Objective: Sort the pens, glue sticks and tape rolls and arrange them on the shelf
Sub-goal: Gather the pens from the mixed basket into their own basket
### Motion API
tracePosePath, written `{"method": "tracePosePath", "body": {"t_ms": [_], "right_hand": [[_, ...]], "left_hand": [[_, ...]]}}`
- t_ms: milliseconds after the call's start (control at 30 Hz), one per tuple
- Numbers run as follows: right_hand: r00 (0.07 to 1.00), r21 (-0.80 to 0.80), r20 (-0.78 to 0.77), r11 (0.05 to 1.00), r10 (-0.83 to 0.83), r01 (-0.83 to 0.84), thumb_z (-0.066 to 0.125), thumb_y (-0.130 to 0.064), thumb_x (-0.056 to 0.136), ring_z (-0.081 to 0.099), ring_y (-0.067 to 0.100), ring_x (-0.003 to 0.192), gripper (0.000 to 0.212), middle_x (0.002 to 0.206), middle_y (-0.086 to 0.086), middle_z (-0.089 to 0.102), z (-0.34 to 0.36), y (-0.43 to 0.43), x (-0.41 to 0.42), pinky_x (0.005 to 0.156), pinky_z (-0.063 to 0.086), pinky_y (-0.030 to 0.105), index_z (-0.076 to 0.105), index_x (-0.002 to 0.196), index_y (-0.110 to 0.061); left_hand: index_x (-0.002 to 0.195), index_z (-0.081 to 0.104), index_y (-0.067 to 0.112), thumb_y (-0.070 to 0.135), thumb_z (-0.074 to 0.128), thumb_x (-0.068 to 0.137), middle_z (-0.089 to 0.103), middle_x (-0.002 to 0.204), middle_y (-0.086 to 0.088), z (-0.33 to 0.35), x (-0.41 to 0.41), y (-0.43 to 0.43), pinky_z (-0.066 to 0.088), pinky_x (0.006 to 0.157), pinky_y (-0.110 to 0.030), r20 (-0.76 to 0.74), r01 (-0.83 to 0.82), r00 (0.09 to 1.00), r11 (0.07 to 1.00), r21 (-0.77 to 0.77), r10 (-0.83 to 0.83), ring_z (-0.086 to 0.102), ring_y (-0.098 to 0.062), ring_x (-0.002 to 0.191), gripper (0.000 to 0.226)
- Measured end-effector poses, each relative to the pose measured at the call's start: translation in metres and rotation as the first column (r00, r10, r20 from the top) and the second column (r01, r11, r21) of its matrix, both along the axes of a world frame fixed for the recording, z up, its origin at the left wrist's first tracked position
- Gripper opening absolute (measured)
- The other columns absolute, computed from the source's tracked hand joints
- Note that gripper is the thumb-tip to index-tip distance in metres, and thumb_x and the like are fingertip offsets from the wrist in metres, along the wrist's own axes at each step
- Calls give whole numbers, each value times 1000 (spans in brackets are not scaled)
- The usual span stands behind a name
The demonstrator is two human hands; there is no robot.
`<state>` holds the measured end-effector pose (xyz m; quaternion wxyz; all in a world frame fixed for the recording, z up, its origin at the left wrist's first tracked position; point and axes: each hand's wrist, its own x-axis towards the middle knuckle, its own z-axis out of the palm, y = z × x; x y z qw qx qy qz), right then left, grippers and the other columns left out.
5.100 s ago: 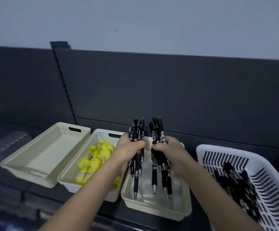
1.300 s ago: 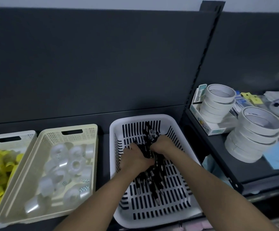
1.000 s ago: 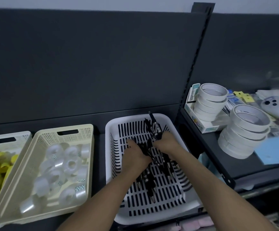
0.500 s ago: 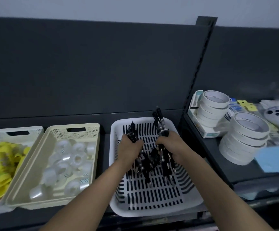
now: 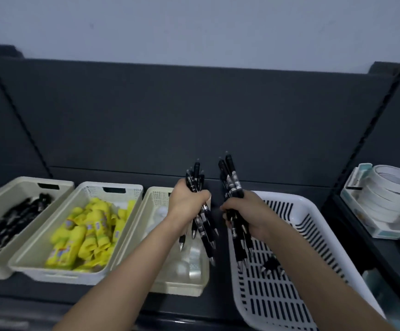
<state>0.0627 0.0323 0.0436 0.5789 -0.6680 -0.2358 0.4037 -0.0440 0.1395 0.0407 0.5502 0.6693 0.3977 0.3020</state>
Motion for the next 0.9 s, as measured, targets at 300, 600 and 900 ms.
{"method": "tracePosePath", "body": {"t_ms": [300,600,900], "right_hand": [[994,1,-90,998,69,-70,56,8,80,50,21,49,16,63,14,50,-3,136,-127,46,43,27,53,72,-6],[970,0,-185,987,155,-158,53,7,81,52,23,46,14,63,17,55,-14,252,-247,49,43,30,54,71,-2],[923,-26,-353,984,154,-174,49,9,84,53,20,45,8,61,15,52,-26,343,-322,45,47,26,52,82,2]], "left_hand": [[81,60,16,16,61,68,63,74,-1,6,-123,123,51,67,-34,6,-47,999,999,1,47,58,-22,68,13],[76,55,14,14,63,75,56,66,-1,-6,-256,249,44,60,-31,-92,-170,981,985,33,173,54,-23,65,8],[83,67,10,14,68,76,67,75,-10,-22,-338,329,52,68,-38,-277,-189,940,980,62,199,66,-30,76,8]]}}
